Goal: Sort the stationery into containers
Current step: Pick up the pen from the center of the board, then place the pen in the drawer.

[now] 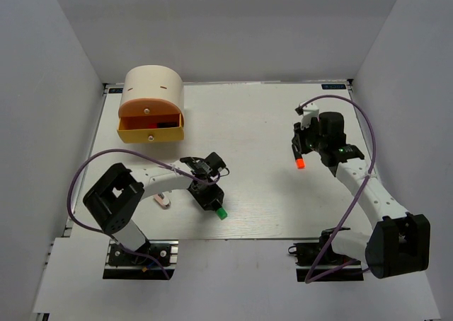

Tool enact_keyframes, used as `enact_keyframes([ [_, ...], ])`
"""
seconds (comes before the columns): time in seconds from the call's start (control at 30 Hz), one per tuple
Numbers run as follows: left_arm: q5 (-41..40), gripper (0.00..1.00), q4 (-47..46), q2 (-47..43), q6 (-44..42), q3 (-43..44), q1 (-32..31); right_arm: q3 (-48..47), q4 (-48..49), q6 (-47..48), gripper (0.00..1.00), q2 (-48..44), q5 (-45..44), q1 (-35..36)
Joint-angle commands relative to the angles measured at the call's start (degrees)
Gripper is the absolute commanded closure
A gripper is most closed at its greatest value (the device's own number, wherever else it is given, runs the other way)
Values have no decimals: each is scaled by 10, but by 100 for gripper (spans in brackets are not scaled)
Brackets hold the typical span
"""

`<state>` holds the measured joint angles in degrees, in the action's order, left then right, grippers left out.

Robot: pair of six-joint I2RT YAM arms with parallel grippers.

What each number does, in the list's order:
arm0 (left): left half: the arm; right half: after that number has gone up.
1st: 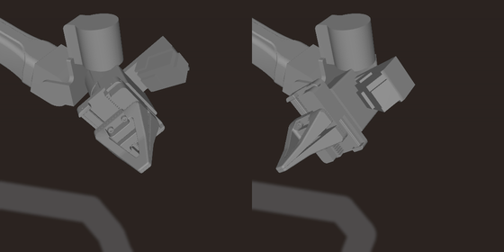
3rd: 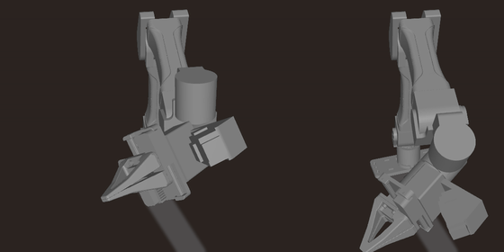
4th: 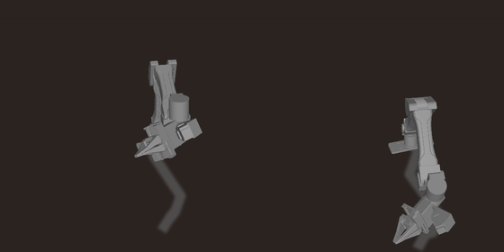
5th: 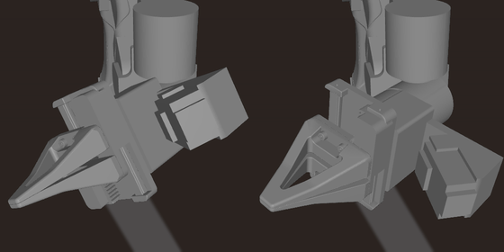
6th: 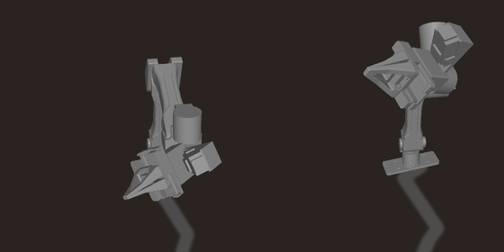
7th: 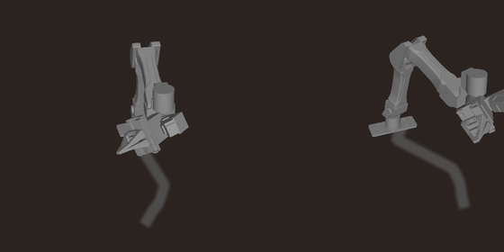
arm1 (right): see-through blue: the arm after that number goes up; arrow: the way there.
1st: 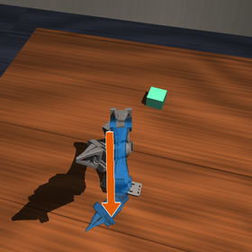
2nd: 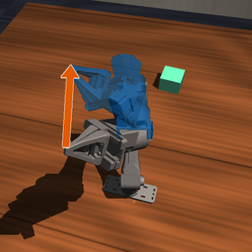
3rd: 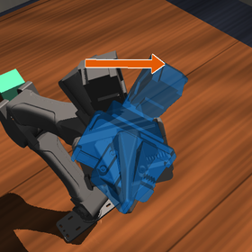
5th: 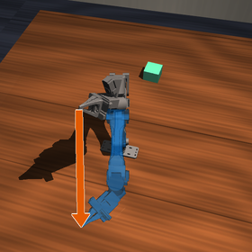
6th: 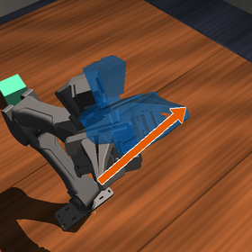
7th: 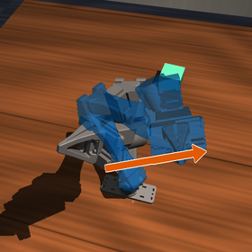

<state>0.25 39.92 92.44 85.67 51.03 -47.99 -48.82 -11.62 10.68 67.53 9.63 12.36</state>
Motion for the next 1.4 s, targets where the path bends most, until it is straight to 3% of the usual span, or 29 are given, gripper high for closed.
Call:
enact_keyframes([
  [0.0,-5,51,-5,-1,6,0,0,7,23,-6,78,-11,12,-7],
  [0.07,0,53,-5,-1,-1,0,0,9,25,-5,77,-9,12,-9],
  [0.13,0,65,-11,5,-6,0,0,11,28,-6,77,-7,17,-10],
  [0.27,-5,76,-11,5,-40,22,0,13,27,-7,77,-6,19,-12],
  [0.47,-77,93,13,-79,-84,91,-5,16,34,-7,76,-6,25,-17],
  [0.67,-188,95,19,-233,-84,117,3,21,43,-10,74,-5,32,-19],
  [0.9,-385,96,-11,-359,24,91,9,20,46,-2,74,1,37,-20],
  [1.1,-520,96,-19,-362,40,100,33,22,45,-2,74,4,41,-20],
  [1.37,-553,93,5,-311,40,130,111,29,43,5,73,-3,36,-22],
])
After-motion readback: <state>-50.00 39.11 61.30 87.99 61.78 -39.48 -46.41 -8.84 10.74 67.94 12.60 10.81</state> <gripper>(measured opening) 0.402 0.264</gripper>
